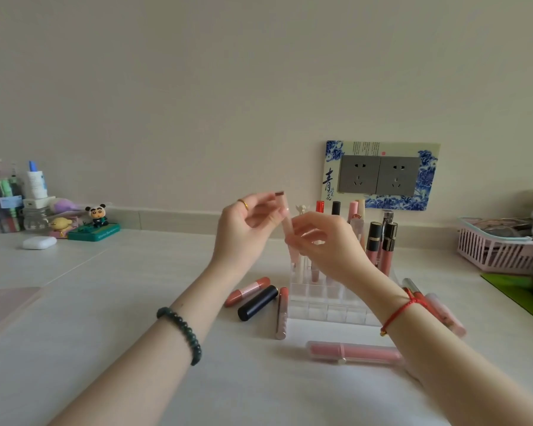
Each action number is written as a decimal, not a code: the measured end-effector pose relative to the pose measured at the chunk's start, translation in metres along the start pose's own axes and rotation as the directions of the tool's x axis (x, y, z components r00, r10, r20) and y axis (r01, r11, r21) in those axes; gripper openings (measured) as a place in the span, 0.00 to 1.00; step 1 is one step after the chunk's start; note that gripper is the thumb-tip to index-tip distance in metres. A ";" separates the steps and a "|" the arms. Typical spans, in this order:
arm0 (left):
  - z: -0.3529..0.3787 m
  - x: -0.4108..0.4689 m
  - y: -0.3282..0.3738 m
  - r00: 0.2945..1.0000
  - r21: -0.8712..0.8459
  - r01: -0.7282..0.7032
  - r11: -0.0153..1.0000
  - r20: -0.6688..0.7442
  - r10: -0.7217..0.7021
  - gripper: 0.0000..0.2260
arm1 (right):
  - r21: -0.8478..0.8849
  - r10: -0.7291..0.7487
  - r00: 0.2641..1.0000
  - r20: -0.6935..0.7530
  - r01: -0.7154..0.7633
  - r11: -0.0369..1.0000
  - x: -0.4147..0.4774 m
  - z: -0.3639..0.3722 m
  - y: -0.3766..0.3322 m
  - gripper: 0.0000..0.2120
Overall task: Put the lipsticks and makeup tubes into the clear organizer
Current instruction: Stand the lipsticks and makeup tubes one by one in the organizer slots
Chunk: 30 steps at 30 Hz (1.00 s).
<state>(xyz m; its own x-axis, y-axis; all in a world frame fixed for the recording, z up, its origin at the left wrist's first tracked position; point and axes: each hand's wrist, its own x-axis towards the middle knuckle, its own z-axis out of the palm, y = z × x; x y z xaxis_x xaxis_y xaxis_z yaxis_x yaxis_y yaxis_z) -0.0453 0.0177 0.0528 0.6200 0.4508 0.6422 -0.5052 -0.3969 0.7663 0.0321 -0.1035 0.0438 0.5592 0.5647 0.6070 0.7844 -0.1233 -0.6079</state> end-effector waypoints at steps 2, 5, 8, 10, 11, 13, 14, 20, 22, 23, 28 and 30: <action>0.012 0.000 -0.009 0.999 0.039 0.044 0.998 0.017 -0.045 0.10 | 0.010 0.014 1.000 -0.018 -0.014 1.000 -0.001 -0.002 0.008 0.08; 0.022 -0.001 -0.023 0.995 0.054 0.089 0.995 0.035 -0.091 0.09 | 0.008 0.041 0.999 -0.033 -0.041 0.999 -0.003 -0.004 0.018 0.08; 0.024 -0.003 -0.035 0.989 0.032 0.138 0.990 0.050 -0.139 0.06 | 0.030 0.091 0.995 -0.030 -0.090 0.996 -0.004 -0.003 0.025 0.08; 0.023 -0.003 -0.040 0.982 0.031 0.172 0.985 0.074 -0.174 0.06 | 0.032 0.112 0.993 -0.029 -0.111 0.993 -0.004 -0.001 0.028 0.08; 0.023 -0.004 -0.042 0.979 0.036 0.185 0.982 0.081 -0.188 0.06 | 0.031 0.121 0.992 -0.025 -0.120 0.992 -0.004 0.000 0.029 0.08; 0.022 -0.005 -0.044 0.974 0.041 0.205 0.978 0.091 -0.208 0.06 | 0.021 0.140 0.990 -0.009 -0.140 0.990 -0.005 0.002 0.031 0.08; 0.022 -0.007 -0.045 0.972 0.041 0.214 0.976 0.095 -0.217 0.06 | 0.012 0.149 0.989 -0.002 -0.149 0.989 -0.006 0.003 0.033 0.07; 0.023 -0.013 -0.056 0.965 0.096 0.224 0.970 0.121 -0.235 0.06 | -0.047 0.206 0.978 0.026 -0.204 0.978 -0.011 0.005 0.040 0.07; 0.024 -0.013 -0.060 0.963 0.112 0.225 0.968 0.125 -0.239 0.07 | -0.055 0.212 0.977 0.030 -0.210 0.976 -0.012 0.006 0.040 0.07; 0.024 -0.014 -0.062 0.962 0.124 0.224 0.967 0.129 -0.239 0.07 | -0.057 0.214 0.976 0.030 -0.212 0.976 -0.013 0.006 0.041 0.06; 0.024 -0.015 -0.067 0.959 0.160 0.224 0.961 0.142 -0.247 0.10 | -0.070 0.206 0.977 0.044 -0.203 0.977 -0.013 0.006 0.041 0.07; 0.024 -0.015 -0.068 0.959 0.165 0.223 0.961 0.142 -0.247 0.10 | -0.070 0.205 0.978 0.046 -0.202 0.977 -0.013 0.006 0.041 0.08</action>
<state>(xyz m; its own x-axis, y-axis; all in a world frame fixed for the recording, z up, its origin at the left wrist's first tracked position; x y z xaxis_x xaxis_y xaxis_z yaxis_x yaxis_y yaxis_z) -0.0060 0.0183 -0.0092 0.8042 0.4170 0.4236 -0.2476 -0.4127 0.8765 0.0549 -0.1112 0.0078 0.6952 0.5644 0.4451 0.6722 -0.2912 -0.6807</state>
